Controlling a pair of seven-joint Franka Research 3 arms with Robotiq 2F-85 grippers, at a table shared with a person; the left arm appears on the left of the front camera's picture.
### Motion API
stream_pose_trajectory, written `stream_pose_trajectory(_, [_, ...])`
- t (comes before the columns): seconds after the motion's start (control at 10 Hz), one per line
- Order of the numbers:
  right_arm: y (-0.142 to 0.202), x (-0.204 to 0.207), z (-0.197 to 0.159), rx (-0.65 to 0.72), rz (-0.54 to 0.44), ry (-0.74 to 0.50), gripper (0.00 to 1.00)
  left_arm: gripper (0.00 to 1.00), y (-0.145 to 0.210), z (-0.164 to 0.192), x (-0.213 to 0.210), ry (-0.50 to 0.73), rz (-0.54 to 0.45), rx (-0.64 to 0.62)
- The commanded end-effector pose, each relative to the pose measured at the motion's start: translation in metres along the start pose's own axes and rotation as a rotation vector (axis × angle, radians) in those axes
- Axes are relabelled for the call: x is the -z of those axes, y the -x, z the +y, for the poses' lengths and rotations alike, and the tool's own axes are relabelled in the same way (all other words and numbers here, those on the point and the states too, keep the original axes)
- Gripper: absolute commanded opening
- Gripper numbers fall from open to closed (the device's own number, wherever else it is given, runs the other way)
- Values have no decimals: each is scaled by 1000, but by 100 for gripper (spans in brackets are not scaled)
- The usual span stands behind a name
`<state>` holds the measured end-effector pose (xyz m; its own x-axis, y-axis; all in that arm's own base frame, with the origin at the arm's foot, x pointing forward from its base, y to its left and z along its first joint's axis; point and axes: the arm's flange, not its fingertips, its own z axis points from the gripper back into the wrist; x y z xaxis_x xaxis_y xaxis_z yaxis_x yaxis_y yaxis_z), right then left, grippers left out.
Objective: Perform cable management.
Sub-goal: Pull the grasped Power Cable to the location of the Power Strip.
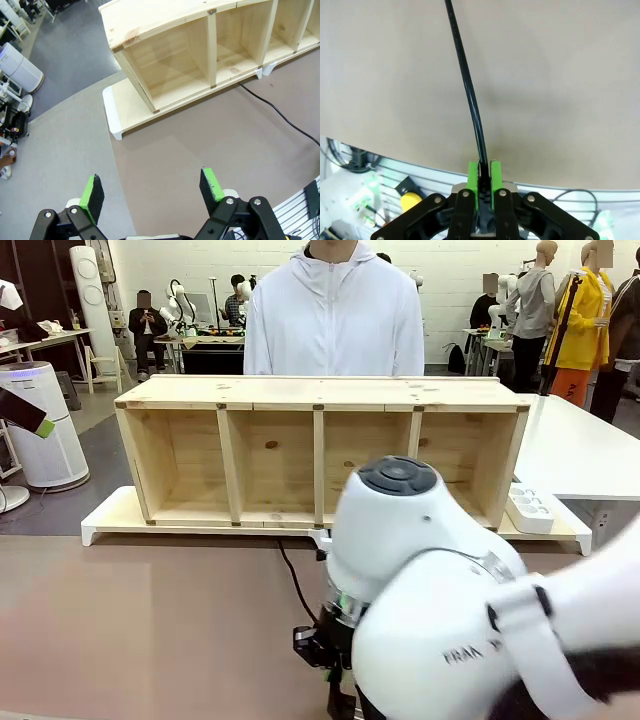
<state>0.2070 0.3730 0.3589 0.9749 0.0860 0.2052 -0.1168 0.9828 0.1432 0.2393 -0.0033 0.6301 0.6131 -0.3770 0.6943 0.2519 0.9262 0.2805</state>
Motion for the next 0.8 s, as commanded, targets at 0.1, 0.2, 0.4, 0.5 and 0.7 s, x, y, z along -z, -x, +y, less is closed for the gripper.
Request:
stream_pose_trajectory(0.1, [0,0,0,0,0,0,12,100,-2,0,1,-4,-5,0])
stream_pose_trajectory(0.2, [0,0,0,0,0,0,12,100,-2,0,1,-4,-5,0])
stream_pose_trajectory(0.4, [0,0,0,0,0,0,12,100,-2,0,1,-4,-5,0])
stream_pose_trajectory(0.5, [0,0,0,0,0,0,12,100,-2,0,1,-4,-5,0])
stream_pose_trajectory(0.7, [0,-2,-1,6,-19,6,12,100,-2,0,1,-4,-5,0])
